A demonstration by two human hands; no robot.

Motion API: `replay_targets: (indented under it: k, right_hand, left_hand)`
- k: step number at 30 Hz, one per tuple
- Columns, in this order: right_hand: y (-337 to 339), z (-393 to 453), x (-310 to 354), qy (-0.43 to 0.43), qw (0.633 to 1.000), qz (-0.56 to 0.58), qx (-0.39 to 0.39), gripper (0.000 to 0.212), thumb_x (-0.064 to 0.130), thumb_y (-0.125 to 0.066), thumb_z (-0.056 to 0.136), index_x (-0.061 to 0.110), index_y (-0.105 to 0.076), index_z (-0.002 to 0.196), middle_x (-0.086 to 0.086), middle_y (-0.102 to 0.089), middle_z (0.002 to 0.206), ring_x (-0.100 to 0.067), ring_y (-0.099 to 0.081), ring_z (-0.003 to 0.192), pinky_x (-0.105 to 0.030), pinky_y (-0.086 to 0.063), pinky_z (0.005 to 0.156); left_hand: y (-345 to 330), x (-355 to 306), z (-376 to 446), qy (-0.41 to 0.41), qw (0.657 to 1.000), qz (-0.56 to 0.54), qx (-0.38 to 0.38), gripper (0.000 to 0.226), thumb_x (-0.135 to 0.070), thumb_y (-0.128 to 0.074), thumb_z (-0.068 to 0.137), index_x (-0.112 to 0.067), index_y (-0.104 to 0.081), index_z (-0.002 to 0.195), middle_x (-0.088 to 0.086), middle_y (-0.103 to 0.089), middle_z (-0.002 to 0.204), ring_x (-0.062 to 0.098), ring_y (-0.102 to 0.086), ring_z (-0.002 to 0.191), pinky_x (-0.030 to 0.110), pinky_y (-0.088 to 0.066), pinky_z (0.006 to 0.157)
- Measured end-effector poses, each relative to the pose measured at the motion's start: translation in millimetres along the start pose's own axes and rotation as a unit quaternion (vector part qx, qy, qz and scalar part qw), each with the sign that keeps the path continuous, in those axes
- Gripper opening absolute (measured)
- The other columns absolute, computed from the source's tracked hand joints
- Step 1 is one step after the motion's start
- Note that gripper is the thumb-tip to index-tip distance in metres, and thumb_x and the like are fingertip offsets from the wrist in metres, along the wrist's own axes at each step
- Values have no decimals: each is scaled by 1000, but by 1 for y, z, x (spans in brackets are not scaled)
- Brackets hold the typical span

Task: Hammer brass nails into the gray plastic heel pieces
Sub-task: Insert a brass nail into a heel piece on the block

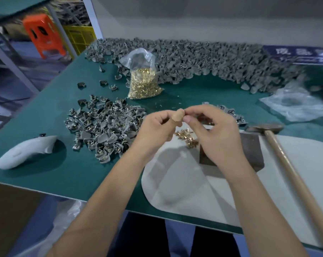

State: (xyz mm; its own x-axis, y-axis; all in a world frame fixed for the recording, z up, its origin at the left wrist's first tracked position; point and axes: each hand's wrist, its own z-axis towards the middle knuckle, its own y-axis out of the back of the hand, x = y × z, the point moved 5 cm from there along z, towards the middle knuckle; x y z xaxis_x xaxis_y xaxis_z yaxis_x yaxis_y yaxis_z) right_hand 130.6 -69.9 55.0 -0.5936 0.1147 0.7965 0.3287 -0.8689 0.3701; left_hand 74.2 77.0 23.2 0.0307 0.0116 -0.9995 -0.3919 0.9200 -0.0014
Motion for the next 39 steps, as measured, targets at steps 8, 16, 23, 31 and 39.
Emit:
replay_targets:
  k: [8, 16, 23, 31, 39]
  right_hand:
    - [61, 29, -39, -99, 982, -136, -87, 5, 23, -70, 95, 26, -73, 92, 13, -71, 85, -10, -66, 82, -40, -56, 80]
    - [68, 29, -73, -180, 964, -175, -83, 7, 25, -68, 96, 25, -74, 92, 11, -73, 86, -12, -67, 86, -41, -56, 82]
    - [65, 30, -73, -174, 964, -193, -61, 6, 27, -68, 97, 27, -72, 93, 12, -72, 89, -11, -66, 88, -40, -55, 83]
    - [61, 31, -72, -169, 953, -252, -24, 6, 32, -65, 99, 29, -70, 99, 13, -71, 94, -10, -62, 86, -35, -54, 77]
    - [59, 30, -74, -169, 952, -255, -17, 5, 31, -65, 99, 30, -70, 97, 15, -70, 93, -9, -63, 88, -37, -56, 79]
  left_hand:
    - [-51, -24, 53, -243, 910, 335, -20, 10, -23, -68, 97, -22, -70, 87, -14, -57, 78, 3, -50, 73, 15, -38, 69]
    - [-63, 22, 87, -174, 864, 464, 86, 39, -30, -61, 100, -25, -58, 138, -2, -59, 134, 23, -48, 126, 44, -41, 108]
    - [-76, 34, 80, -137, 866, 454, 158, 54, -50, -41, 102, -28, -45, 152, -3, -40, 159, 22, -34, 146, 50, -30, 118]
    - [-71, 32, 82, -168, 898, 392, 110, 53, 12, -48, 92, -14, -63, 135, 0, -61, 121, 21, -53, 116, 32, -41, 103]
    - [-62, 25, 81, -182, 865, 463, 68, 27, -22, -60, 100, -28, -69, 125, -8, -63, 116, 19, -48, 112, 41, -41, 97]
